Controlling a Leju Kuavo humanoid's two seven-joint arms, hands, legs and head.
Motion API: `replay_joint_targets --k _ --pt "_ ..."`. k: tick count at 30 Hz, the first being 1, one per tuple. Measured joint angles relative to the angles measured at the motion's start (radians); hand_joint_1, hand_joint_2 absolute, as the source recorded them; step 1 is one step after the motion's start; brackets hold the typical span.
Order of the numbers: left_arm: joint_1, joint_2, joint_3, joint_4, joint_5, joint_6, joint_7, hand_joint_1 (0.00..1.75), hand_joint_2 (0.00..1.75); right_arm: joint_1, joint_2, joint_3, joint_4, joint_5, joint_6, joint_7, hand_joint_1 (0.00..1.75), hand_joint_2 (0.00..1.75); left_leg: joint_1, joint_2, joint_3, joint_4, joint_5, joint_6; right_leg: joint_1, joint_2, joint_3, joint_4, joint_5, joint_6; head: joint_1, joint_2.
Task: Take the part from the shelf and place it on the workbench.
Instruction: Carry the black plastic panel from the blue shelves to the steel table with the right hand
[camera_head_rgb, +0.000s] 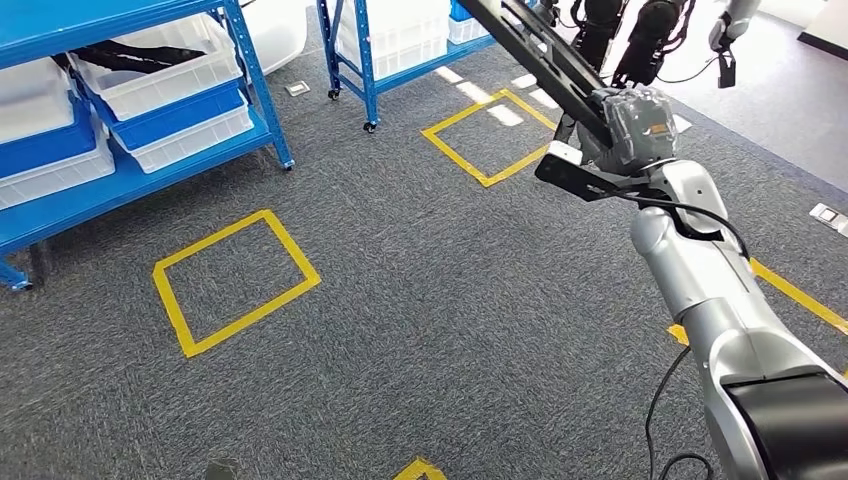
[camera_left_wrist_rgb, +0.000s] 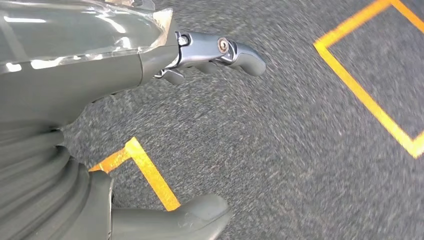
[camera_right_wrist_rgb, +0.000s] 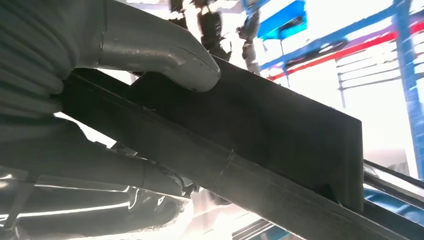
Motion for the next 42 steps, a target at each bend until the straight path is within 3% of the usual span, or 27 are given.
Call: replay_joint_targets --k 1,3,5,7,9,10,11,13,15,17,18,20,22,23,24,25,26,29,31,34,42 --pt "-0.001 0.000 0.000 0.000 0.000 0.000 0.000 0.00 1.75 -0.007 -0.001 -0.002 0.000 0.000 0.002 -0.001 1.69 1.75 -0.003 -0.001 0.004 -0.009 -0.001 0.003 0.000 0.010 -0.005 -0.002 0.004 0.007 0.000 0.000" --pt "-0.003 -0.003 0.000 0.000 0.000 -0.002 0.000 0.00 1.75 -0.016 -0.005 -0.006 0.000 0.000 0.006 -0.003 1.69 1.75 -0.007 0.027 0.005 -0.018 0.006 0.014 -0.001 0.022 -0.015 -0.005 0.011 0.020 0.000 0.000" --pt "-0.005 -0.005 0.001 -0.001 -0.001 -0.003 0.000 0.00 1.75 -0.022 -0.009 -0.009 0.001 0.001 0.006 -0.006 1.69 1.75 -0.006 0.052 0.010 -0.031 0.018 0.029 0.002 -0.024 -0.041 0.035 -0.010 0.023 0.003 0.000" --pt "-0.005 -0.005 0.001 -0.001 -0.002 -0.004 0.000 0.00 1.75 -0.028 -0.011 -0.010 0.002 0.002 0.006 -0.007 1.69 1.75 -0.008 0.077 0.009 -0.036 0.022 0.037 0.003 -0.083 -0.099 0.156 -0.066 0.021 0.008 0.000" --pt "-0.005 -0.006 0.002 -0.001 -0.001 -0.006 0.000 0.00 1.75 -0.029 -0.010 -0.010 0.005 0.003 0.006 -0.007 1.69 1.75 -0.010 0.105 0.007 -0.035 0.022 0.038 -0.001 -0.097 -0.152 0.277 -0.110 0.027 0.010 0.000" --pt "-0.004 -0.006 0.002 -0.001 -0.001 -0.008 -0.001 0.00 1.75 -0.028 -0.009 -0.010 0.007 0.004 0.006 -0.007 1.69 1.75 -0.010 0.116 0.007 -0.035 0.021 0.037 -0.003 -0.100 -0.154 0.288 -0.110 0.035 0.011 0.000" --pt "-0.004 -0.006 0.003 -0.001 0.000 -0.010 -0.001 0.00 1.75 -0.028 -0.008 -0.010 0.009 0.005 0.006 -0.007 1.69 1.75 -0.010 0.127 0.007 -0.034 0.020 0.035 -0.006 -0.103 -0.135 0.260 -0.098 0.044 0.011 0.000" --pt "-0.005 -0.005 0.005 -0.001 0.001 -0.012 -0.001 0.00 1.75 -0.032 -0.006 -0.010 0.011 0.009 0.005 -0.006 1.69 1.75 -0.011 0.142 0.006 -0.032 0.016 0.029 -0.013 -0.119 -0.053 0.117 -0.055 0.058 0.012 0.000" --pt "-0.005 -0.005 0.005 -0.001 0.001 -0.012 -0.002 0.00 1.75 -0.038 -0.005 -0.009 0.011 0.015 0.004 -0.002 1.69 1.75 -0.016 0.156 0.004 -0.027 0.012 0.017 -0.010 -0.130 0.005 0.016 -0.030 0.053 0.010 0.000" --pt "-0.005 -0.006 0.006 -0.001 -0.001 -0.012 -0.001 0.00 1.75 -0.039 -0.008 -0.010 0.013 0.021 0.004 0.005 1.69 1.75 -0.019 0.162 0.004 -0.026 0.011 0.007 -0.002 -0.127 0.012 0.001 -0.025 0.038 0.007 0.000" --pt "-0.005 -0.006 0.006 -0.001 -0.003 -0.012 -0.001 0.00 1.75 -0.039 -0.012 -0.010 0.013 0.022 0.004 0.007 1.69 1.75 -0.017 0.160 0.003 -0.026 0.009 0.003 -0.006 -0.125 0.011 0.000 -0.025 0.031 0.007 0.000" --pt "-0.005 -0.006 0.006 -0.001 -0.006 -0.015 0.000 0.00 1.75 -0.041 -0.016 -0.010 0.014 0.023 0.004 0.010 1.69 1.75 -0.012 0.131 -0.013 0.007 -0.017 -0.006 -0.013 -0.120 0.013 -0.002 -0.023 0.016 0.005 0.000" --pt "-0.003 -0.006 0.006 -0.001 -0.008 -0.020 0.000 0.00 1.75 -0.043 -0.016 -0.010 0.015 0.022 0.004 0.010 1.69 1.75 -0.009 0.091 -0.065 0.120 -0.078 -0.012 -0.013 -0.115 0.014 -0.003 -0.023 0.003 0.003 0.000" --pt "-0.002 -0.006 0.006 -0.001 -0.008 -0.022 0.001 0.00 1.75 -0.042 -0.016 -0.010 0.016 0.023 0.004 0.009 1.69 1.75 -0.009 0.081 -0.099 0.189 -0.107 -0.013 -0.010 -0.112 0.014 -0.003 -0.023 0.000 0.003 0.000" --pt "-0.001 -0.006 0.006 0.000 -0.008 -0.026 0.002 0.00 1.75 -0.042 -0.015 -0.010 0.018 0.023 0.004 0.008 1.69 1.75 -0.009 0.077 -0.128 0.245 -0.123 -0.013 -0.008 -0.108 0.014 -0.002 -0.023 -0.002 0.003 0.000" --pt "-0.001 -0.005 0.006 0.000 -0.009 -0.031 0.004 0.00 1.75 -0.041 -0.014 -0.010 0.021 0.024 0.003 0.006 1.69 1.75 -0.009 0.075 -0.144 0.267 -0.120 -0.012 -0.007 -0.103 0.014 -0.002 -0.023 -0.002 0.003 0.000" --pt "-0.001 -0.005 0.006 0.000 -0.011 -0.037 0.005 0.00 1.75 -0.041 -0.013 -0.010 0.023 0.024 0.002 0.005 1.69 1.75 -0.009 0.075 -0.141 0.252 -0.099 -0.011 -0.006 -0.098 0.015 -0.002 -0.023 -0.002 0.003 0.000" --pt "-0.001 -0.002 0.005 0.000 -0.021 -0.042 0.007 0.00 1.75 -0.041 -0.013 -0.011 0.027 0.025 -0.004 0.004 1.69 1.75 -0.007 0.068 -0.060 0.065 0.002 -0.001 -0.003 -0.085 0.015 0.002 -0.024 0.000 0.002 0.000" --pt "-0.001 -0.002 0.005 0.000 -0.029 -0.038 0.011 0.00 1.75 -0.041 -0.014 -0.013 0.029 0.024 -0.007 0.003 1.69 1.75 -0.008 0.065 -0.029 -0.006 0.024 0.002 0.006 -0.080 0.010 0.006 -0.025 0.003 0.004 0.000" --pt "-0.001 -0.002 0.004 0.000 -0.041 -0.033 0.022 0.00 1.75 -0.036 -0.018 -0.018 0.034 0.020 -0.008 0.000 1.69 1.75 -0.017 0.065 -0.031 -0.009 0.025 0.002 0.013 -0.079 0.003 0.012 -0.026 0.004 0.004 0.000" --pt "-0.001 0.002 0.004 0.000 -0.044 -0.031 0.028 0.00 1.75 -0.035 -0.018 -0.032 0.055 0.012 -0.008 -0.013 1.69 1.75 -0.027 0.063 -0.058 0.016 0.025 0.016 0.007 -0.081 -0.014 0.018 -0.019 0.017 0.004 0.000"
